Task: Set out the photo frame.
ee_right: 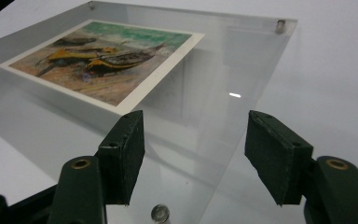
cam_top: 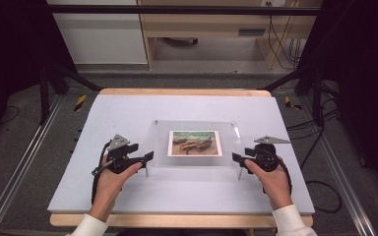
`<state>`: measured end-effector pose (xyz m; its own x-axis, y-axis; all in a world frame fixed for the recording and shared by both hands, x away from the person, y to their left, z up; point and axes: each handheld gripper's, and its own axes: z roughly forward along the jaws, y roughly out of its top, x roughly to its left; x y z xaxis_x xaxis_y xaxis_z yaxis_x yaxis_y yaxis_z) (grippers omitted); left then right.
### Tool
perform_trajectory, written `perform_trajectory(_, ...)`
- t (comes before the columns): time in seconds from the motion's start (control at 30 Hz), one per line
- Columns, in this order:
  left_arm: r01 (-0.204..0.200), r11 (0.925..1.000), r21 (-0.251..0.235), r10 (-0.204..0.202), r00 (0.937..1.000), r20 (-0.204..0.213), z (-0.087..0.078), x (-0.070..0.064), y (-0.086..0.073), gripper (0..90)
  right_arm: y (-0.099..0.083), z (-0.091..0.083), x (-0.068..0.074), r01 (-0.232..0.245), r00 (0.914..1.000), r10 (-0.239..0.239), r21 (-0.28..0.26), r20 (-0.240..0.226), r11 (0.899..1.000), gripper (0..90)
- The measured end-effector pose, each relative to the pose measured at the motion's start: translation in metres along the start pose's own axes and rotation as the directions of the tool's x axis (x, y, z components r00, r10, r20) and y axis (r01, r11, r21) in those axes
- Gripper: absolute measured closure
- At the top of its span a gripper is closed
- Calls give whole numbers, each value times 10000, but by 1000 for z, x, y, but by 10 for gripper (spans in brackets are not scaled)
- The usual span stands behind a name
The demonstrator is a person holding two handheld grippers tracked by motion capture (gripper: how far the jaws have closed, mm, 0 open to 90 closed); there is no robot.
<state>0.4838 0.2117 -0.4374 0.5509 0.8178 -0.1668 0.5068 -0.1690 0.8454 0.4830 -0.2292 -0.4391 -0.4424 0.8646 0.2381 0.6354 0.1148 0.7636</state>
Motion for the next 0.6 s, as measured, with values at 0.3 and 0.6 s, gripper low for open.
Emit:
perform_trajectory(0.3, 598, 9976, 344, -609, 9976, 324, 6, 1, -6, 251, -5, 1, 0, -481, 9986, 481, -24, -214, 9988, 366)
perform_trajectory(0.6, 1011, 9937, 475, -1046, 9916, 761, 10, 2, -10, 254, -9, 2, 0, -1027, 9936, 1021, -107, -476, 9947, 317)
